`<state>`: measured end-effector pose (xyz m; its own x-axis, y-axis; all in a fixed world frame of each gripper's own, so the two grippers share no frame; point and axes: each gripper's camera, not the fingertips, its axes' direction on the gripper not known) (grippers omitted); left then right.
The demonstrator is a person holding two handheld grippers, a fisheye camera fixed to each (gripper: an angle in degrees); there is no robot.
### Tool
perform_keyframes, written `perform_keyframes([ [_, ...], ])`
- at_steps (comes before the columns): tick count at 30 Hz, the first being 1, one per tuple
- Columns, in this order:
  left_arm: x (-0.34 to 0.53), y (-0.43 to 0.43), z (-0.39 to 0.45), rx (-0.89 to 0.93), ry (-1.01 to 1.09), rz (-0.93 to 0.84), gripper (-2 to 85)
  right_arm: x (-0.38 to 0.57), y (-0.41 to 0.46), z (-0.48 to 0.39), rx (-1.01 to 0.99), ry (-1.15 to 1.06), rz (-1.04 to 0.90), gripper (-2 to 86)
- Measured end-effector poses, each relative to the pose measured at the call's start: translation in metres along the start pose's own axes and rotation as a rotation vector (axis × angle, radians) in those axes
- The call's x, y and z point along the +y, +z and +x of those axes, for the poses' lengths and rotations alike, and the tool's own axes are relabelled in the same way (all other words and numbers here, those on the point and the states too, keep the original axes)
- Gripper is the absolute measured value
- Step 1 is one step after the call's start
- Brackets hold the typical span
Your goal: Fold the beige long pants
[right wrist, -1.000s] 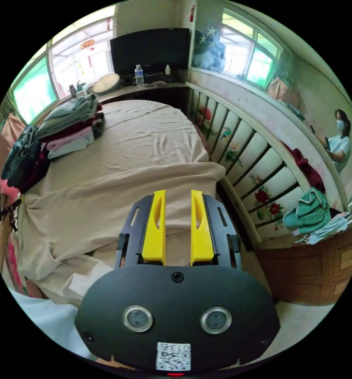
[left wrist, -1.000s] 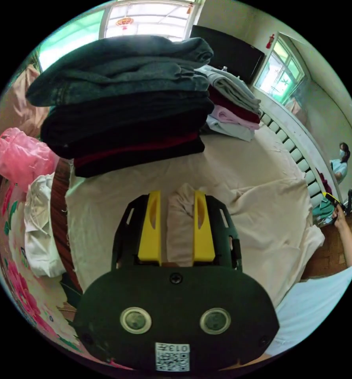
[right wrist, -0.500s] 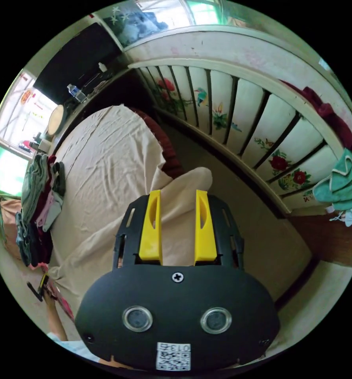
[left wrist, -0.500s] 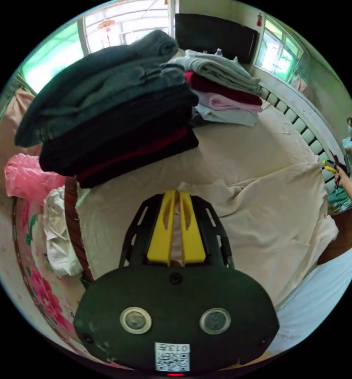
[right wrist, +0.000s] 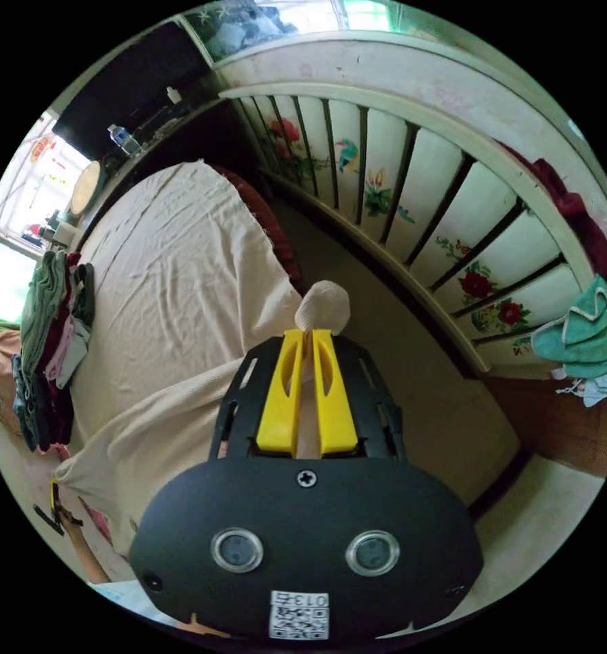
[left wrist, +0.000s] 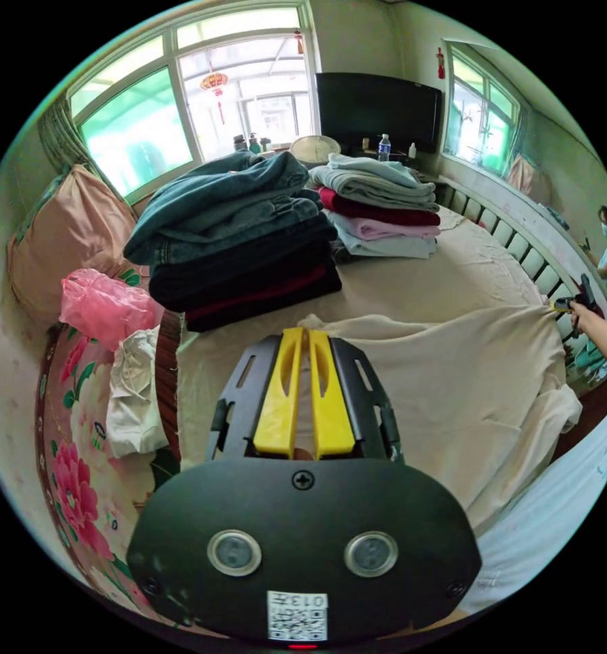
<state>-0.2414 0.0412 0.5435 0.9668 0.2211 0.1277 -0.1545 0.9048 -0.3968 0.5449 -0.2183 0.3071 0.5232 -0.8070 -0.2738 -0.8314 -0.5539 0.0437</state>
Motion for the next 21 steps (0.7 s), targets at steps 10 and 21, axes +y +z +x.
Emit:
perform_keyframes([
  [10,0.031,-0.019,-0.012,0.075,-0.081,0.08,0.5,0.086,-0.07,-0.017,0.183,-0.203,0.382,2.1],
  [21,0.041,-0.015,-0.007,0.13,-0.085,0.074,0.5,0.022,0.007,0.029,0.159,0.001,0.078,2.2],
])
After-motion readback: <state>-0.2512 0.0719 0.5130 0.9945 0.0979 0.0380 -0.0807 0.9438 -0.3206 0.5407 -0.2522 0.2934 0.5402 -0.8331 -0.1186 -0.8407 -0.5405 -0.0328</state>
